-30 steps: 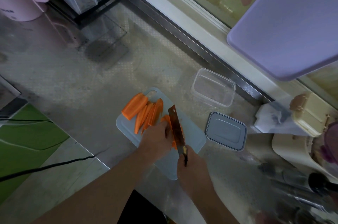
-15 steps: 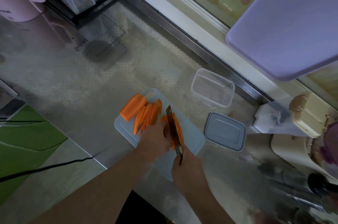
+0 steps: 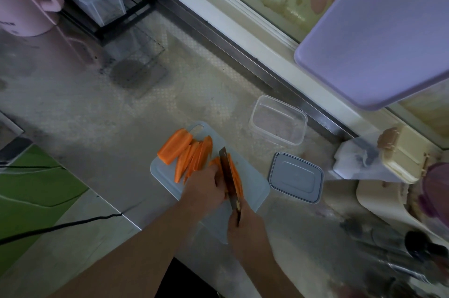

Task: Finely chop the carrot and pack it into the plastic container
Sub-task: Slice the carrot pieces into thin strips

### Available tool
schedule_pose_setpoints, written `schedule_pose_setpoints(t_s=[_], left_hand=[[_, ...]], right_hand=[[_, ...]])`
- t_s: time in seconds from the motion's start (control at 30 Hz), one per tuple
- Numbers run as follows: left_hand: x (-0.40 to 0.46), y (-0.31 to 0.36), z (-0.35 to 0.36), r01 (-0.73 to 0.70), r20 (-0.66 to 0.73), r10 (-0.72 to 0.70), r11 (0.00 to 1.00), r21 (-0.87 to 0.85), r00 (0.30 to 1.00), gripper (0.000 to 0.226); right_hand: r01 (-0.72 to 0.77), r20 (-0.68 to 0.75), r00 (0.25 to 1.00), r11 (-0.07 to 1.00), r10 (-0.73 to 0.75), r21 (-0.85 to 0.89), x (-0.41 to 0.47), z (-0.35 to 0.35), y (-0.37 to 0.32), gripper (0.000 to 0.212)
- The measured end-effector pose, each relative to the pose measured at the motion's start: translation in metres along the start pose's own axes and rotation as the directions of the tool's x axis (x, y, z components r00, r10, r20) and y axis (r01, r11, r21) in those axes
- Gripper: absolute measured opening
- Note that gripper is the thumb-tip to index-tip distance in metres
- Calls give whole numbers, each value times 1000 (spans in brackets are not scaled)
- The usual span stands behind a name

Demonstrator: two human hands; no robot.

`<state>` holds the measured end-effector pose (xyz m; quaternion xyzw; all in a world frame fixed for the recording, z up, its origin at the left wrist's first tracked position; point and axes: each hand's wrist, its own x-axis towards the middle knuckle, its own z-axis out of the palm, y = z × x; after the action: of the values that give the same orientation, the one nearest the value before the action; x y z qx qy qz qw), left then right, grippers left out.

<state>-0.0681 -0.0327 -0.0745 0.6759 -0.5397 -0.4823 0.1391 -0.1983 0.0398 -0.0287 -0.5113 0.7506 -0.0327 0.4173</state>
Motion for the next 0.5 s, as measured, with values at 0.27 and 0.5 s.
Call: schedule_pose_setpoints(t_s=[0.27, 0.5], left_hand=[[-2, 0, -1, -2, 3, 1, 998, 57, 1000, 22], [-5, 3, -2, 19, 2, -19, 999, -34, 1000, 24]], right_hand=[[25, -15, 1000, 992, -24, 122, 6, -16, -9, 21], [33, 4, 999, 994, -34, 109, 3, -16, -9, 21]])
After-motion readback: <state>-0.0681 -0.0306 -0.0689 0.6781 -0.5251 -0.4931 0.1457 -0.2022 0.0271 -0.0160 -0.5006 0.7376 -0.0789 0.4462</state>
